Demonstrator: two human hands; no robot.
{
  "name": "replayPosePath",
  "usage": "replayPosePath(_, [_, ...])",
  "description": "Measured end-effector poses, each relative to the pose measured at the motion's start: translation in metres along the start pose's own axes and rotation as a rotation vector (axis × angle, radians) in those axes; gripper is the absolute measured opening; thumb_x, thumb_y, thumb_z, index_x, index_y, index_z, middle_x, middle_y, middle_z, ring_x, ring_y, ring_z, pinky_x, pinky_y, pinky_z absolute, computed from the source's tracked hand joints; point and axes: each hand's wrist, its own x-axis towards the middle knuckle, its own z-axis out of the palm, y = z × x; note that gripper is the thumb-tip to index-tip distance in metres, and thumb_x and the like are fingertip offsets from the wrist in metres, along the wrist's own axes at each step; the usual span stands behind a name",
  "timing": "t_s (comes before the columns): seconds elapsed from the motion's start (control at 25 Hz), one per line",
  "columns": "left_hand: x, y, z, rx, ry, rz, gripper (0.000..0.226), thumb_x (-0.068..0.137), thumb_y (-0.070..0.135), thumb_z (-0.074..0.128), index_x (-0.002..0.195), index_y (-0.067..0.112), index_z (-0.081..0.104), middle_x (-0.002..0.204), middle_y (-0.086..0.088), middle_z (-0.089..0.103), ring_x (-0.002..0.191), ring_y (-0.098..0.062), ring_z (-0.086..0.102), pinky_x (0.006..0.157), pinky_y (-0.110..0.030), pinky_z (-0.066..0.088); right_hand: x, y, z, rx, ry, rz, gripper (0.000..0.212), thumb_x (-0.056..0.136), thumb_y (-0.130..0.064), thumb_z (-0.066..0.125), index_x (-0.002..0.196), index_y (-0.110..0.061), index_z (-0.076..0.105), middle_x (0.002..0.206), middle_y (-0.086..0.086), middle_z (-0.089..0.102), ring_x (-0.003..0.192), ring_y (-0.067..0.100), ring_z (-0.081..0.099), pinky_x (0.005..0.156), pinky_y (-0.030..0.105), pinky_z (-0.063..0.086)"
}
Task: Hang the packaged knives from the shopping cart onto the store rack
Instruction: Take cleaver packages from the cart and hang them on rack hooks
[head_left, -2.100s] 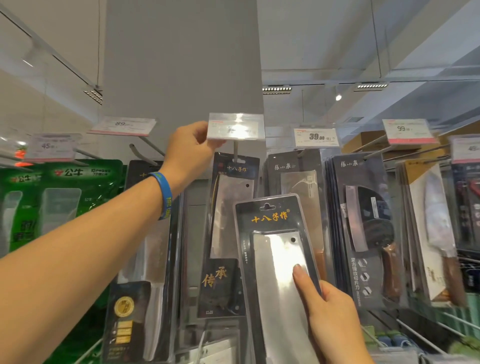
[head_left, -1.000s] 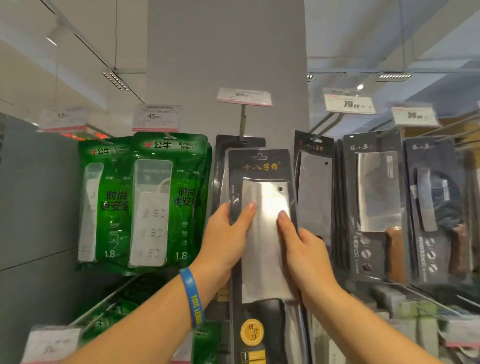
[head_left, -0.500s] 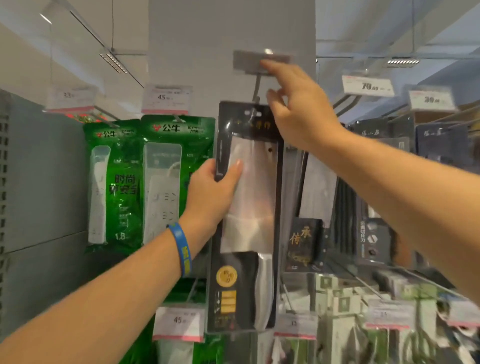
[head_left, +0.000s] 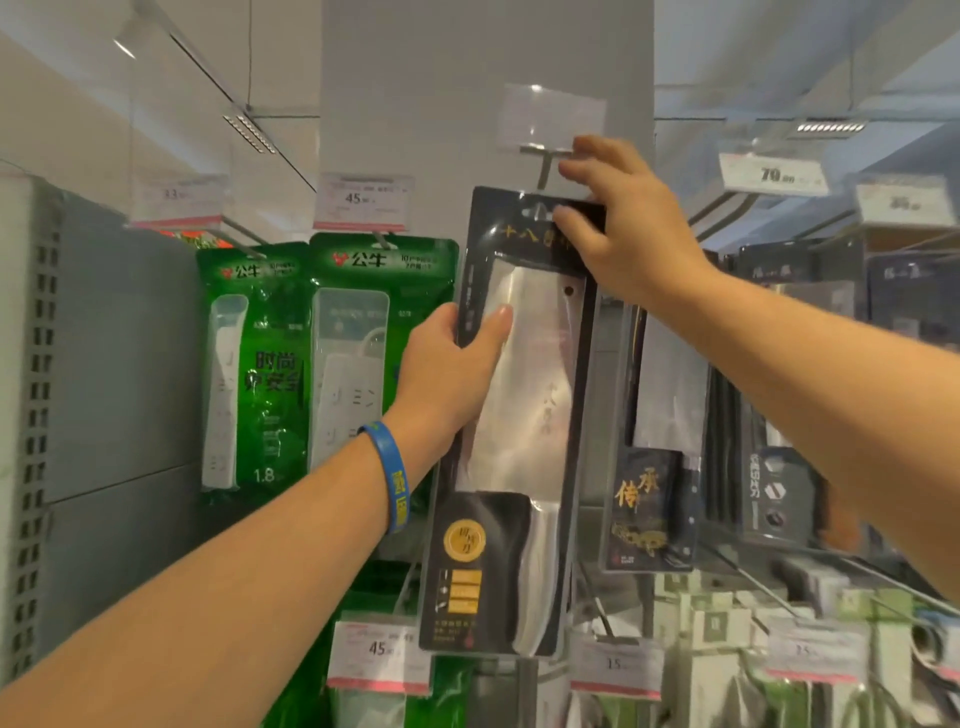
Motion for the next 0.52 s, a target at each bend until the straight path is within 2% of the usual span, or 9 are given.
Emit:
replayPosePath(0.16, [0.007, -0.004, -0.003, 0.083, -0.031, 0.009, 0.018, 0.090, 0.051, 0.063, 0.097, 0.034, 0.064, 0.097, 0.012, 0.072, 0.091, -0.005, 0.068, 0.086, -0.040, 0.058, -0.005, 0.004, -0.002, -0.013, -0.039, -0.042, 0.063, 0.097, -0.035, 0.068, 0.153, -0.021, 0.044, 0.164, -0.006, 0.031, 0.140, 0.018, 0.045, 0.116, 0.039, 0.042])
replayPosePath(0.28, [0.012, 0.001, 0.002, 0.121, -0.082, 0.048, 0.016, 0.090, 0.051, 0.063, 0.095, 0.036, 0.064, 0.095, 0.015, 0.072, 0.084, 0.002, 0.066, 0.081, -0.033, 0.057, -0.005, 0.004, -0.004, -0.010, -0.039, -0.045, 0.069, 0.093, -0.039, 0.072, 0.154, -0.022, 0.043, 0.163, -0.006, 0.031, 0.136, 0.020, 0.050, 0.111, 0.043, 0.047])
replayPosePath(0.4, [0.012, -0.002, -0.002, 0.100, 0.005, 0.024, 0.020, 0.089, 0.053, 0.064, 0.090, 0.032, 0.066, 0.089, 0.011, 0.072, 0.082, -0.005, 0.068, 0.079, -0.037, 0.059, -0.003, 0.003, -0.006, -0.042, -0.041, -0.052, 0.070, 0.093, -0.042, 0.072, 0.153, -0.021, 0.044, 0.162, -0.005, 0.032, 0.136, 0.019, 0.049, 0.112, 0.039, 0.046])
replayPosePath(0.52, [0.010, -0.011, -0.011, 0.021, 0.056, -0.018, 0.020, 0.089, 0.052, 0.064, 0.089, 0.032, 0.067, 0.089, 0.008, 0.073, 0.087, -0.013, 0.070, 0.079, -0.038, 0.059, -0.002, 0.003, -0.006, -0.052, -0.045, -0.049, 0.070, 0.093, -0.042, 0.072, 0.153, -0.021, 0.044, 0.162, -0.004, 0.033, 0.127, 0.017, 0.054, 0.102, 0.026, 0.047])
